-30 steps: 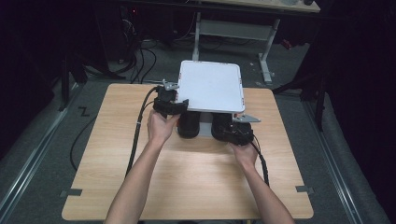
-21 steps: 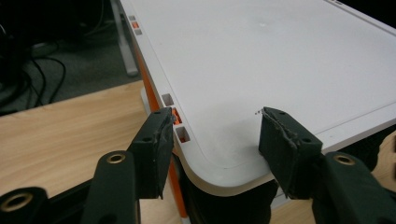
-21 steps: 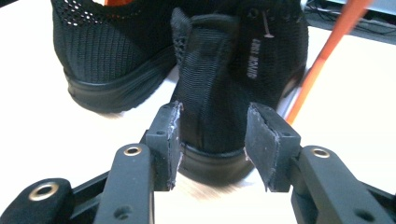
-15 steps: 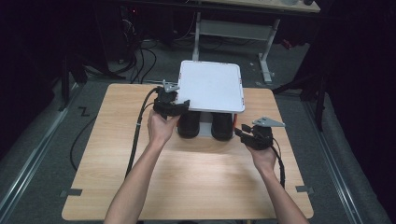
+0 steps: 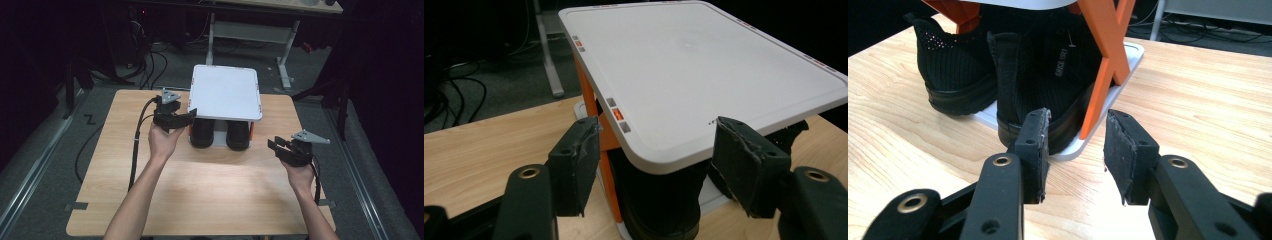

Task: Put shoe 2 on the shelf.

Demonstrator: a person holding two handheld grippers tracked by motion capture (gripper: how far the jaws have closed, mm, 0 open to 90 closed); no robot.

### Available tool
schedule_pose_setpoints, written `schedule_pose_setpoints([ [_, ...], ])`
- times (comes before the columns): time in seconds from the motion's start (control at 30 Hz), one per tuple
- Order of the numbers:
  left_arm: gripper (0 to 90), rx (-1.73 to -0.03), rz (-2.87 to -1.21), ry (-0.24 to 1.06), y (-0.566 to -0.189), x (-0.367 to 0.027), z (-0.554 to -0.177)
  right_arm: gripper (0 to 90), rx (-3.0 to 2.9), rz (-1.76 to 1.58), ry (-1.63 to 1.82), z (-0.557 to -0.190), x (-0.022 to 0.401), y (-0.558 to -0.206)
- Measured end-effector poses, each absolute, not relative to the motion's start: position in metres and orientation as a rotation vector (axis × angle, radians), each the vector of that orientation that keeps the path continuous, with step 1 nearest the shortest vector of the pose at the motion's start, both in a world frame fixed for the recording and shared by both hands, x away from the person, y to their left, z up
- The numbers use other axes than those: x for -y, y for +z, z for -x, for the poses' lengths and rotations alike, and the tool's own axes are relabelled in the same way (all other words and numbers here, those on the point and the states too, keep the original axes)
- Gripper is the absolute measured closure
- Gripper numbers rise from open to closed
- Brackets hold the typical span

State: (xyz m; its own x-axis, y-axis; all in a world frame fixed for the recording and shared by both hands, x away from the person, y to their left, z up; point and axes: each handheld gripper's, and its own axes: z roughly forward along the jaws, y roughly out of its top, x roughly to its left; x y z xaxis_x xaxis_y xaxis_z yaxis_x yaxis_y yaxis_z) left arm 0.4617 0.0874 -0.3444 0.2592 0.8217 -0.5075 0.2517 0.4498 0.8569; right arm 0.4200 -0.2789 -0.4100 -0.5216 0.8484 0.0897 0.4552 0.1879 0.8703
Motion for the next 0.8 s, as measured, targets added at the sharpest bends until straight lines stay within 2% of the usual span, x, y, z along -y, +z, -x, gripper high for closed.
schedule_pose_setpoints([
  [0.3, 32.5, -1.294, -1.063, 0.501, -0.35, -0.105, -0.438, 59.7, -2.033, -1.238, 1.297, -0.41, 0.291, -0.412],
  [0.8, 32.8, -1.337, -1.066, 0.445, -0.387, -0.137, -0.4, 57.3, -2.016, -1.288, 1.319, -0.392, 0.311, -0.422],
])
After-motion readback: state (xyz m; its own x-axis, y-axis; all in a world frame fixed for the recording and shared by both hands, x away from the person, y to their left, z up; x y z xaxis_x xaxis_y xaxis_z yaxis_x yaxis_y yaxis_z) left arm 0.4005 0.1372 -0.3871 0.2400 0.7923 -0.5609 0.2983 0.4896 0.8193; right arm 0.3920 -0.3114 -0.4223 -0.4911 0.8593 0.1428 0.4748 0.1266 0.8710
